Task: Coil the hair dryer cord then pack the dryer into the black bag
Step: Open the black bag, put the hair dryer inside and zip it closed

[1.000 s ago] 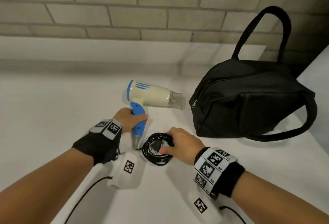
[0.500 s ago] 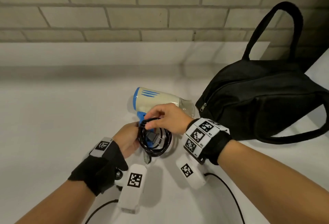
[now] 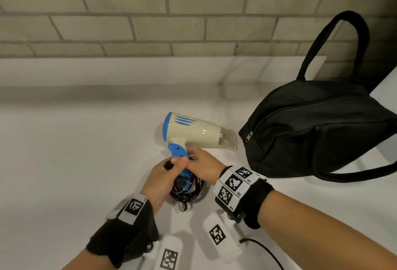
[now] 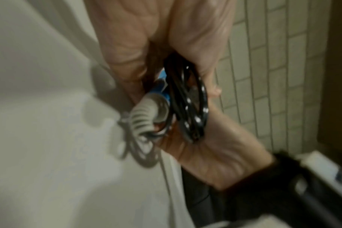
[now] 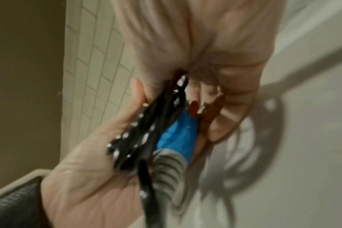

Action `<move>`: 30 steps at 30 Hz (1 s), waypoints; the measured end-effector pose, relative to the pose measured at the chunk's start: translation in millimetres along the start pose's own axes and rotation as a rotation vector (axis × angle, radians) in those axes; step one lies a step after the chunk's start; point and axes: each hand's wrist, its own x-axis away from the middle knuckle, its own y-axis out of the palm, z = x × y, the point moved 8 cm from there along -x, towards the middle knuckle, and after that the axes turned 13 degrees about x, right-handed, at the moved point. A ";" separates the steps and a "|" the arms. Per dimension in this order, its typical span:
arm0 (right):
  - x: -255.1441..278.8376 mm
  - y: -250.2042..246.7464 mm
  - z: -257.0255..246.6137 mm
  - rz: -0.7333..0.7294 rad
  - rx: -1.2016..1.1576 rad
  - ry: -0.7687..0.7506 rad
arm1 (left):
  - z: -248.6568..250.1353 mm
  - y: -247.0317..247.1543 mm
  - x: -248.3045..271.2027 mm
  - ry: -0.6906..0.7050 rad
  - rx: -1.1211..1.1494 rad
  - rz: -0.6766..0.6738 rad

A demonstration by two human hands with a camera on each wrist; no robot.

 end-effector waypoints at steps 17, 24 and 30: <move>104.3 -95.1 -149.4 0.275 -0.153 -0.420 | 149.9 73.8 98.5 0.685 0.038 -0.304; 191.8 -215.0 -153.2 0.602 0.039 -0.481 | 154.1 146.2 97.4 0.837 -0.339 -0.408; 228.5 -311.9 -112.3 0.830 0.523 -0.272 | 104.5 220.4 64.7 0.763 -1.041 -0.482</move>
